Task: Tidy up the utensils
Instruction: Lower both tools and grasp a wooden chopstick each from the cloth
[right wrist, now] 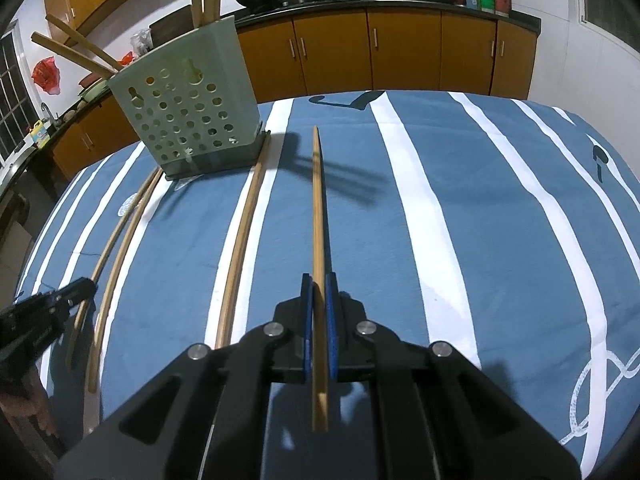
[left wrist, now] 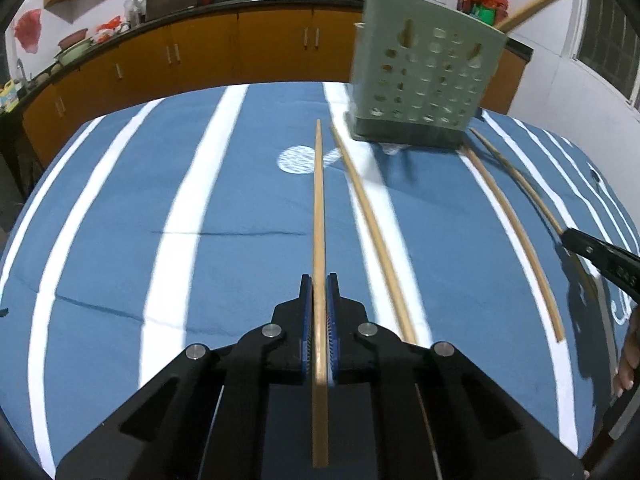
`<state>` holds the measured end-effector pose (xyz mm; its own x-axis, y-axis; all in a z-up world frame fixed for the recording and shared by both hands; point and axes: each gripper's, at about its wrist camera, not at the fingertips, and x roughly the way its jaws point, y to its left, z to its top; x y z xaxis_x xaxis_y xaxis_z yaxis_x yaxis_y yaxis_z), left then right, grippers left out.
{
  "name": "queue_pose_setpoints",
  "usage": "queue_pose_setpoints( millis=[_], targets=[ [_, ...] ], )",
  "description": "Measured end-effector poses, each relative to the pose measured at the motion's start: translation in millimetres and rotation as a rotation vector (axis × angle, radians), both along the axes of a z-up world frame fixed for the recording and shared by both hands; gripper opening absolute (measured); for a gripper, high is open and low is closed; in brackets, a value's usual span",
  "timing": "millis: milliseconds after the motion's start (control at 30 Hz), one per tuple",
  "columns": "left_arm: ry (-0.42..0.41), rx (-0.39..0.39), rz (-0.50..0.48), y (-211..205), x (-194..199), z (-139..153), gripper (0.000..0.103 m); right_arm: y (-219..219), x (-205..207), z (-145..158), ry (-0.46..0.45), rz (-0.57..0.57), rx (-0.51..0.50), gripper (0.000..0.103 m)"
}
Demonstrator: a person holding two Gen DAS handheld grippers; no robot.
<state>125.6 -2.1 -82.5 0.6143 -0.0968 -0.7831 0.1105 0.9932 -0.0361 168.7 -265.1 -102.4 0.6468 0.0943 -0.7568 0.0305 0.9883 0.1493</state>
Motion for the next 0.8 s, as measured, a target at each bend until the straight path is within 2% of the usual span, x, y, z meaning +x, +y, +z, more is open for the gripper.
queue_pose_setpoints(
  millis=[200, 800],
  targets=[
    [0.001, 0.003, 0.037, 16, 8, 0, 0.008, 3, 1, -5, 0.014, 0.004, -0.003, 0.008],
    [0.004, -0.025, 0.018, 14, 8, 0, 0.008, 8, 2, -8, 0.032, 0.020, -0.012, 0.010]
  ],
)
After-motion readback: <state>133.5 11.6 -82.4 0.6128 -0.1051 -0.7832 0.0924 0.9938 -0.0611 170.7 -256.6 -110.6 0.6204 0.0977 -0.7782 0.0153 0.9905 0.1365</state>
